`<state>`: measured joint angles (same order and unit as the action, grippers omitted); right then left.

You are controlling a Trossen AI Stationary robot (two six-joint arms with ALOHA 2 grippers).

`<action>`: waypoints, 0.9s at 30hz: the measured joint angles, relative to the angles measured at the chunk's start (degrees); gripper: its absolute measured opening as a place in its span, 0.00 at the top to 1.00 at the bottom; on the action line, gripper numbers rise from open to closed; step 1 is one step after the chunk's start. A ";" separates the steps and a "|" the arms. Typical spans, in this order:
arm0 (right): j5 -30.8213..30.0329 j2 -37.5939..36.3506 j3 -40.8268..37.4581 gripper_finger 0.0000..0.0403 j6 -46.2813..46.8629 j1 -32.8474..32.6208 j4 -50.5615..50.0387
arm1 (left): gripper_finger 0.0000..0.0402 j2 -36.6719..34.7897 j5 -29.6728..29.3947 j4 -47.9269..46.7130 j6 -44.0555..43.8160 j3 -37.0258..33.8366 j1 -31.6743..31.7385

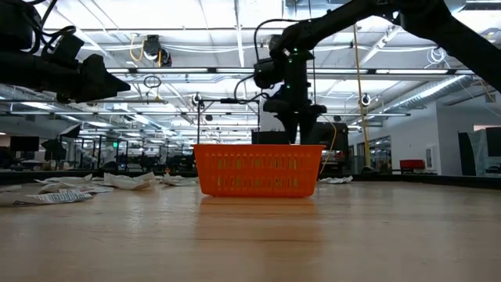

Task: Pick & Place First Aid Supplies
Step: Put the black towelette pack into the black bin

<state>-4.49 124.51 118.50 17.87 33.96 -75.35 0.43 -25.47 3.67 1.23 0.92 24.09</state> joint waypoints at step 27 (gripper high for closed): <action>0.26 -16.03 -39.60 0.54 -3.10 3.60 23.97 | 0.24 0.00 -0.02 0.01 0.00 0.01 -0.01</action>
<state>-4.23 108.49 78.90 14.77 37.56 -51.38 0.43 -25.50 3.68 1.23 0.93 24.08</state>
